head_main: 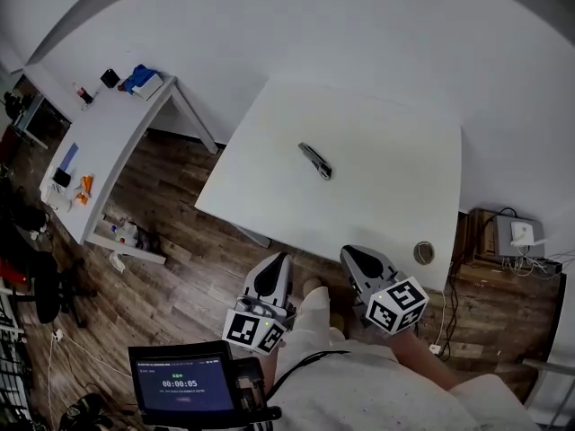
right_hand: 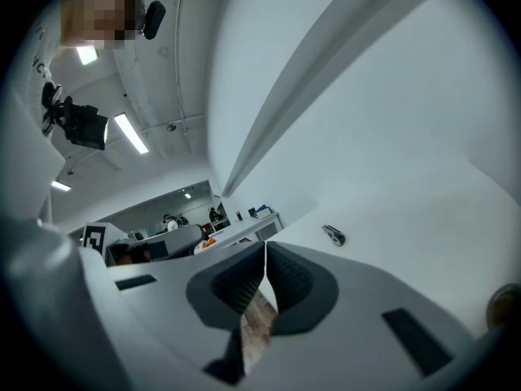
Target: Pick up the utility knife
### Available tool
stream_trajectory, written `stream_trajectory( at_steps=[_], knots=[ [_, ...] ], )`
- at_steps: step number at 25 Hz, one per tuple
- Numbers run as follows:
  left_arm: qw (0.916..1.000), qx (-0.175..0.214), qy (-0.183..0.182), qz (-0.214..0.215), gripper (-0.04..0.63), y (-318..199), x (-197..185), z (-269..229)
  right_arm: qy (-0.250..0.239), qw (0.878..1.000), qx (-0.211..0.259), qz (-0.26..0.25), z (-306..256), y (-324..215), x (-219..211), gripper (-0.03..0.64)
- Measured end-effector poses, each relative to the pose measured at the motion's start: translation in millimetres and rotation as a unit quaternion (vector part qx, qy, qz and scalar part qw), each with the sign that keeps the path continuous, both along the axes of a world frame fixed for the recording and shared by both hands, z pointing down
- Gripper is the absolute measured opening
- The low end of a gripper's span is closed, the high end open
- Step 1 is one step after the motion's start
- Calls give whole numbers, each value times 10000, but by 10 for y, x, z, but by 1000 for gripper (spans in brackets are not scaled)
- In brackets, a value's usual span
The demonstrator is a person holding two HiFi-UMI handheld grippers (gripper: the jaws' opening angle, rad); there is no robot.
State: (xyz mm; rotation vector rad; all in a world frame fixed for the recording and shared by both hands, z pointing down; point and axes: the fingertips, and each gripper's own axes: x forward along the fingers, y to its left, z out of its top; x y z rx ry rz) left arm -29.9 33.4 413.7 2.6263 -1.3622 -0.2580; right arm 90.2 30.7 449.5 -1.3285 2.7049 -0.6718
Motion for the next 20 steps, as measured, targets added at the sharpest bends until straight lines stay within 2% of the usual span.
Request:
stream_trajectory(
  at_steps=[9, 20],
  knots=[
    [9994, 106, 29, 314, 8, -520, 225, -81, 79, 9998, -30, 157, -29, -416, 130, 8],
    [9986, 47, 136, 507, 8, -1201, 159, -39, 305, 9993, -94, 178, 6, -1051, -3, 8]
  ],
)
